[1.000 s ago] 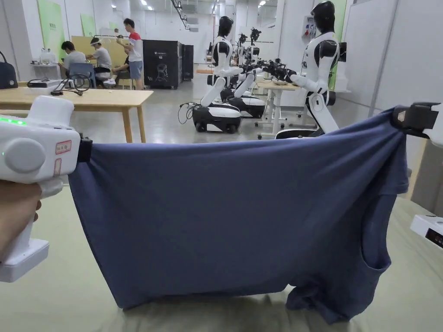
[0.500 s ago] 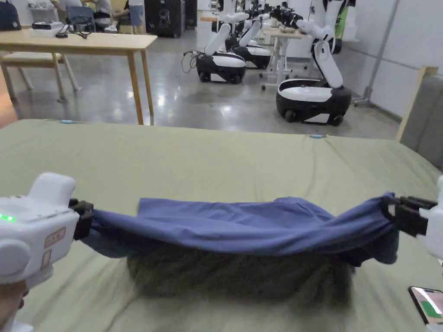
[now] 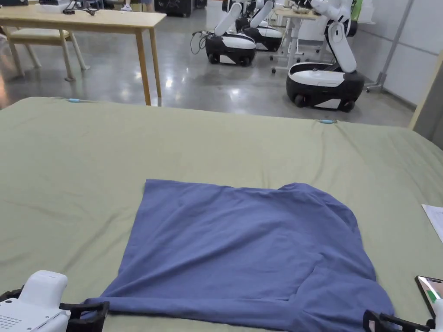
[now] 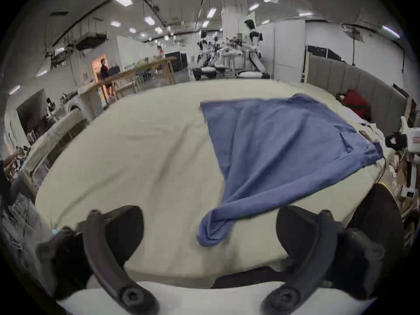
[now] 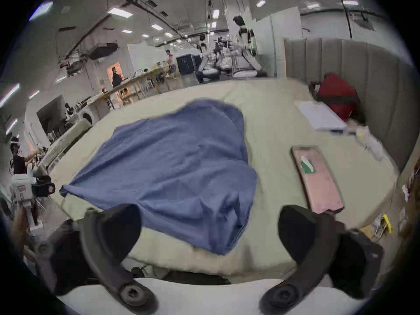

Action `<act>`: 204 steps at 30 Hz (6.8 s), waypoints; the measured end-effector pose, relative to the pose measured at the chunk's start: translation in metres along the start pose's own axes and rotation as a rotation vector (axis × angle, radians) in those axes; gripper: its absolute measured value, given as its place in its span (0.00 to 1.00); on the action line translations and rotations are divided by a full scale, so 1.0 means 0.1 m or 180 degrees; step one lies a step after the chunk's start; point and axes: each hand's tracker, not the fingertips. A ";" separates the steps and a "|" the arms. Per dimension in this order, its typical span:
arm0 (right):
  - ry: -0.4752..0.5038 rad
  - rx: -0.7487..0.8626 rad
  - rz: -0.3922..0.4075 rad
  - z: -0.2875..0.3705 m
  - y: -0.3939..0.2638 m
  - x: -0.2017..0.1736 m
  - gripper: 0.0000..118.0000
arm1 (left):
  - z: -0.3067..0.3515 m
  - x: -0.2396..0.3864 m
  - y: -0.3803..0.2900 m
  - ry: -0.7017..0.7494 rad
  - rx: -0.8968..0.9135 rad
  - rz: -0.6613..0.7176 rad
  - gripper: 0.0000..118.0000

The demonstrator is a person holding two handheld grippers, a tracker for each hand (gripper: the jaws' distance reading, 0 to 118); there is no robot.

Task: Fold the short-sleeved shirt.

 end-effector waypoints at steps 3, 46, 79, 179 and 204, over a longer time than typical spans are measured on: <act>-0.0051 0.0111 0.0095 0.19 0.02 -0.11 0.96 | 0.28 0.07 0.00 0.0062 0.0209 -0.0097 0.98; -0.0120 -0.0412 0.0001 -0.29 -0.38 0.07 0.40 | -0.44 0.10 0.23 -0.0163 -0.0448 -0.0108 0.10; -0.0338 -0.0670 -0.0351 -1.67 1.20 0.25 0.75 | -1.62 0.11 1.76 0.0147 -0.0829 -0.0707 0.96; -0.0135 0.0435 0.0501 -0.45 0.63 -0.85 0.13 | -2.15 -0.41 1.76 -0.0025 -0.0209 -0.0131 0.99; -0.0877 -0.1540 0.0344 -3.20 1.68 0.39 0.48 | -2.63 -0.11 2.34 -0.0115 -0.0551 -0.0507 0.02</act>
